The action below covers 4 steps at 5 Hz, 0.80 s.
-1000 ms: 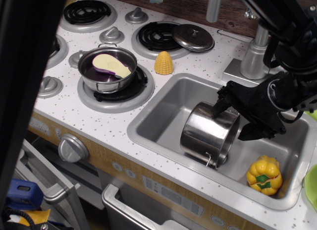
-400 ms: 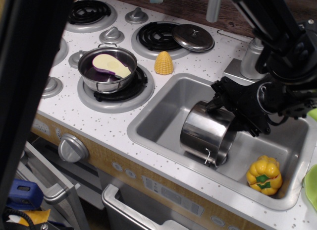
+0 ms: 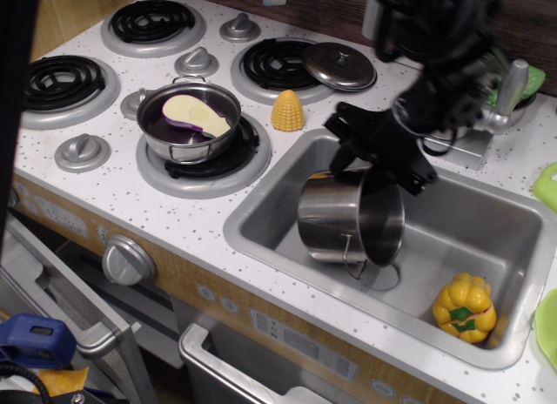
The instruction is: Flip pot upright in sink
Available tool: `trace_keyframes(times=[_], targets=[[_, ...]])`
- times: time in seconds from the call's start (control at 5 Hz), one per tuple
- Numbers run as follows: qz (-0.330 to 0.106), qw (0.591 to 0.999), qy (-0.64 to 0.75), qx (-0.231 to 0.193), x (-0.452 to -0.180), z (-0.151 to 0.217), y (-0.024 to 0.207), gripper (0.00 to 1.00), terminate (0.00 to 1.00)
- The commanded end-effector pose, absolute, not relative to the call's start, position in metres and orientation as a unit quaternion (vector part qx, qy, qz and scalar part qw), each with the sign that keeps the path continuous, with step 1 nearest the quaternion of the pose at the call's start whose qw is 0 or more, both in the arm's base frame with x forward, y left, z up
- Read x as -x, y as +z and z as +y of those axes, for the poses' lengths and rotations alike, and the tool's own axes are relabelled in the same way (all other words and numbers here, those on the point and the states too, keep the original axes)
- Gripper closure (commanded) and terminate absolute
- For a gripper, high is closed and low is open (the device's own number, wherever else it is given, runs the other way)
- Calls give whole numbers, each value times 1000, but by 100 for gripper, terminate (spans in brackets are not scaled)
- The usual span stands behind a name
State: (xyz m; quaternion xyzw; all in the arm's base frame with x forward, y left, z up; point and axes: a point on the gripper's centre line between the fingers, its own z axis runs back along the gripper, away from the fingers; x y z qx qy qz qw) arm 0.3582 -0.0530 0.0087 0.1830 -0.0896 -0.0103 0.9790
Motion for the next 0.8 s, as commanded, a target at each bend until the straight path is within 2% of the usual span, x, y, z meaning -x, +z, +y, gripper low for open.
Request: trace_keyframes(times=[0.0,0.2,0.4,0.6], targets=[[-102,989,4,-103,-363,-58,18,100,0],[-98,993,-6,-64,-365,-53,16,100,0],[-126,990,-29,-52,-363,-51,13,0,0],[-126,990,-29,-52,-363,-51,13,0,100]])
